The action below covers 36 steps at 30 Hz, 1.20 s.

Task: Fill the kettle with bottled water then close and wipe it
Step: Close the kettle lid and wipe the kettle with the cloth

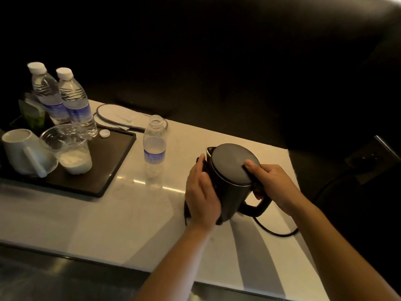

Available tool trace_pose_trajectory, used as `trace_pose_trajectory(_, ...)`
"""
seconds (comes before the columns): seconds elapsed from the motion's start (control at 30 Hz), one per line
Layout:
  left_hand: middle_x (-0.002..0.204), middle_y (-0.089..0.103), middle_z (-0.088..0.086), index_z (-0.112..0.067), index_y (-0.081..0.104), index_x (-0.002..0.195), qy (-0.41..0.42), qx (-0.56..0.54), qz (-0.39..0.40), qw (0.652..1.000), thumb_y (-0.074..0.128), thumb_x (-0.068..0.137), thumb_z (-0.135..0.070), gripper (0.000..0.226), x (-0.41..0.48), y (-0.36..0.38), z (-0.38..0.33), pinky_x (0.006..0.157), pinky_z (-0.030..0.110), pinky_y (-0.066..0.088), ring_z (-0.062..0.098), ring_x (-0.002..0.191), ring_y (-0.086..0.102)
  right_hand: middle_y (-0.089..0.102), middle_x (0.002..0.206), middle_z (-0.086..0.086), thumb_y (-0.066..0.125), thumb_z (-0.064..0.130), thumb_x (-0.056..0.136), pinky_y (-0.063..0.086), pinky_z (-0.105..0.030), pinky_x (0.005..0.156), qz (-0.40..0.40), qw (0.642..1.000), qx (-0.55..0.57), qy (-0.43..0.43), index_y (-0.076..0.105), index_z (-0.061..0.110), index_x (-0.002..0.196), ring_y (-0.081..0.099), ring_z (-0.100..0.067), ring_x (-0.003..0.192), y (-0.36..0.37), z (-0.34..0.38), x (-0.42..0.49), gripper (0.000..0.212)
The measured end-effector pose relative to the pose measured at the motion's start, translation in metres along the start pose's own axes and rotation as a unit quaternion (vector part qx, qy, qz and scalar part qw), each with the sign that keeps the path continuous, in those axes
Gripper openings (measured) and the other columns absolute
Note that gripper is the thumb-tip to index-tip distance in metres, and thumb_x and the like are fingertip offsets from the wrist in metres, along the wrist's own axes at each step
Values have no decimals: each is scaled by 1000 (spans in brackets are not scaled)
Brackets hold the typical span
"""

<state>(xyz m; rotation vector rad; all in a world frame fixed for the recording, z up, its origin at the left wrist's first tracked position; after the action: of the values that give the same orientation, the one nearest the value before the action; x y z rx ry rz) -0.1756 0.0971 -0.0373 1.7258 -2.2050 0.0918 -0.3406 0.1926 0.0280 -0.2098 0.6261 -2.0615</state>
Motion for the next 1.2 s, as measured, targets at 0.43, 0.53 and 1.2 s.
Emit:
trace_pose_trajectory(0.43, 151, 40, -28, -27, 36, 155, -17, -5, 4, 1000, 26, 107, -45, 52, -1, 8, -23, 111, 28, 40, -1, 143, 39, 65, 58, 2, 64, 75, 85, 48, -24, 48, -8, 1000, 13, 17, 77, 19, 78, 58, -14, 50, -4, -3, 7, 59)
trace_pose_trajectory(0.53, 148, 55, -11, -23, 48, 149, -64, -31, 45, 997, 27, 105, -40, 51, 14, 7, 0, 111, 37, 46, 6, 136, 50, 65, 60, -1, 65, 75, 84, 48, -26, 50, -3, 1000, 18, 21, 75, 12, 79, 58, -17, 51, -6, -4, 10, 64)
trace_pose_trajectory(1.2, 127, 73, -2, -24, 69, 127, -258, -1, 121, 959, 40, 103, -42, 43, 9, -18, 57, 105, 33, 50, 12, 120, 63, 60, 57, 2, 65, 78, 80, 45, -22, 47, -59, 997, 37, 27, 76, 25, 69, 54, -12, 50, -5, -2, 1, 56)
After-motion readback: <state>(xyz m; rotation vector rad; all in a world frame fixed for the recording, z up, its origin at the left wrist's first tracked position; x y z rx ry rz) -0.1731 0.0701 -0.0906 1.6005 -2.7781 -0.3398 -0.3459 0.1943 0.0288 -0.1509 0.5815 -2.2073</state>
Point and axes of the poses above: each hand's wrist, its own x-axis towards the middle knuckle, its own y-axis out of the palm, z = x × y, the point moved 8 cm from there along x, towards the middle knuckle
